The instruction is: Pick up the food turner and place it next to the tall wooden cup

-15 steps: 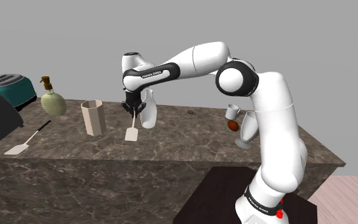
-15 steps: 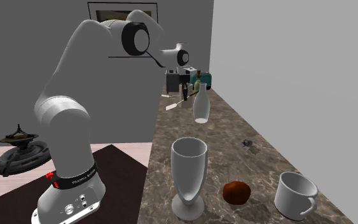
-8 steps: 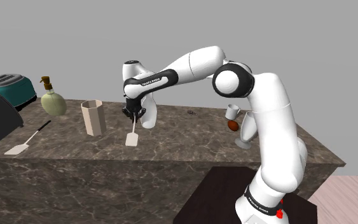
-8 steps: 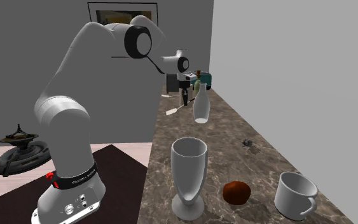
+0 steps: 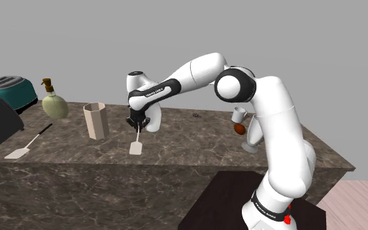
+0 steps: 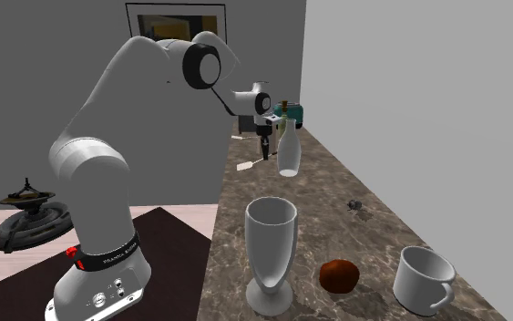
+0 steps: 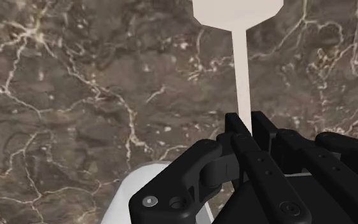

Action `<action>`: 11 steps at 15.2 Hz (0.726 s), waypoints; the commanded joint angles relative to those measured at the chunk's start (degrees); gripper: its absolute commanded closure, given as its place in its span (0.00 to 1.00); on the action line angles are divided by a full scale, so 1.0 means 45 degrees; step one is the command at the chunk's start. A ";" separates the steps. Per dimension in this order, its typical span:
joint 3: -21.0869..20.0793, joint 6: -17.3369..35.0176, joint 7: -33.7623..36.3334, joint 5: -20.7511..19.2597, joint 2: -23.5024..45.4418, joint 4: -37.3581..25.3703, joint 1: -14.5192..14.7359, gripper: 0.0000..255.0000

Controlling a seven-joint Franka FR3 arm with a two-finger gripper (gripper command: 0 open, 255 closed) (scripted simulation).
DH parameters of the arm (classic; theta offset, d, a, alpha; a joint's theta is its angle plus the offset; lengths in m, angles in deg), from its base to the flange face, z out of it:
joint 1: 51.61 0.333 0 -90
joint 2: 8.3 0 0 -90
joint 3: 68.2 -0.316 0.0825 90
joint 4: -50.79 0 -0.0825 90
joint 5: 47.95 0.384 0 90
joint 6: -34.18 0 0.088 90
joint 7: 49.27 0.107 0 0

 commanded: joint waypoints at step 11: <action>0.0113 0.0719 0.0130 -0.0158 0.0600 0.0121 0.0069 1.00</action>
